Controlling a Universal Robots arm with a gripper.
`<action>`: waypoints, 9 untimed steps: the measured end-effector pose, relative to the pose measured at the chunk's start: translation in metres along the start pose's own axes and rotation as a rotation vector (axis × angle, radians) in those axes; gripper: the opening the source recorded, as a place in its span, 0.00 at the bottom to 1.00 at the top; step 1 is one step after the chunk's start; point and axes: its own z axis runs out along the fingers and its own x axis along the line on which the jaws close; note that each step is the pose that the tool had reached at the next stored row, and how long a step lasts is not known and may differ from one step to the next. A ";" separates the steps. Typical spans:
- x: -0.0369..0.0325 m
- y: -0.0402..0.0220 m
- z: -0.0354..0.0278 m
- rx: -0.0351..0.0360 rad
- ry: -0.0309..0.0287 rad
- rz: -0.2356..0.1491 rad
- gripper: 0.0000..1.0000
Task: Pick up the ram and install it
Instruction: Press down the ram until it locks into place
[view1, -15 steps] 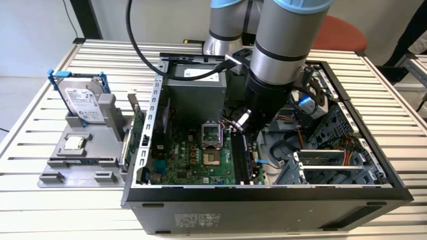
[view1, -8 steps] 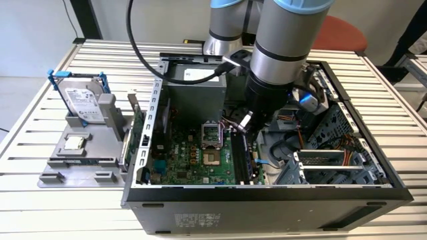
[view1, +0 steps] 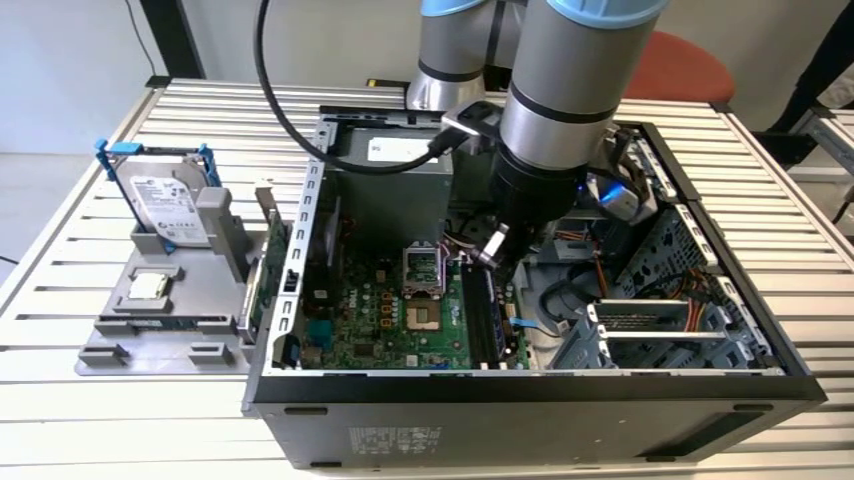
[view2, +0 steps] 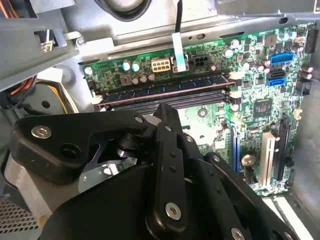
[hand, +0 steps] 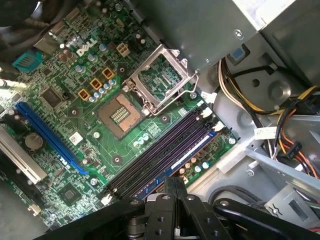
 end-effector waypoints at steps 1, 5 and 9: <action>0.0000 0.0000 0.0000 -0.0004 -0.0001 -0.014 0.00; -0.0002 -0.0002 0.0000 -0.0014 -0.0003 -0.050 0.00; -0.0006 -0.0007 0.0001 -0.0016 -0.0005 -0.062 0.00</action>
